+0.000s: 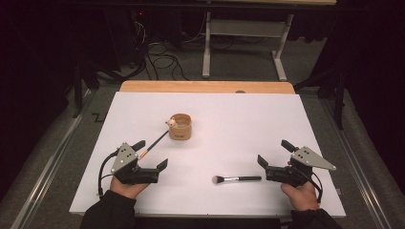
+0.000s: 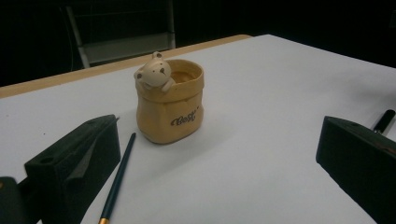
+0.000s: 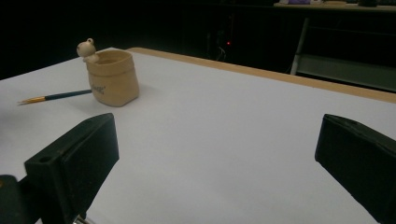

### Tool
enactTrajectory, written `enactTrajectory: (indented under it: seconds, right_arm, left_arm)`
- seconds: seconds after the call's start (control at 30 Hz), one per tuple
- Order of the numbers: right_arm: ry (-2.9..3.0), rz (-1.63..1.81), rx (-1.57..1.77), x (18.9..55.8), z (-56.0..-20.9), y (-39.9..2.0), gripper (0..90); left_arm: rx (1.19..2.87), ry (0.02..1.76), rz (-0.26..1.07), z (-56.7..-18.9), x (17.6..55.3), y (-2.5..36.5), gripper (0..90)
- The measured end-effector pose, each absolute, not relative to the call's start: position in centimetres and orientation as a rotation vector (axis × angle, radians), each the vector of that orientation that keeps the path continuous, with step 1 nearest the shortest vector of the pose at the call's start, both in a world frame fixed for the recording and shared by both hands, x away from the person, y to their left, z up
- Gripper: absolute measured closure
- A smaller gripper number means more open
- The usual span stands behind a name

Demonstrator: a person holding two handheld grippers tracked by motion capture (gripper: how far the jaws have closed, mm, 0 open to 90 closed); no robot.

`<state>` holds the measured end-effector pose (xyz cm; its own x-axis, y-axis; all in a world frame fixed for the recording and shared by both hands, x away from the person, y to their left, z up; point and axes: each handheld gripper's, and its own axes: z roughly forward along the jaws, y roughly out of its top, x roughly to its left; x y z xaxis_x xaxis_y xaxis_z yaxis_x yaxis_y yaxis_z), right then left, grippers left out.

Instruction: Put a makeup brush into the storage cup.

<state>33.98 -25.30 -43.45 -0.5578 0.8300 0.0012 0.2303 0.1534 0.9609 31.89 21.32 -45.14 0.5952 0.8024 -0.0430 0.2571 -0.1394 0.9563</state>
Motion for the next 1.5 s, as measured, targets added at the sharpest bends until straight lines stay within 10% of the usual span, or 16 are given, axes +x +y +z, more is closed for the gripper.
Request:
enactTrajectory:
  seconds: [1.5]
  right_arm:
    - [1.901,1.423,0.981,33.8,-43.4,-25.5,0.5]
  left_arm:
    - [1.67,0.935,0.632,-45.0,32.4,22.4,0.6]
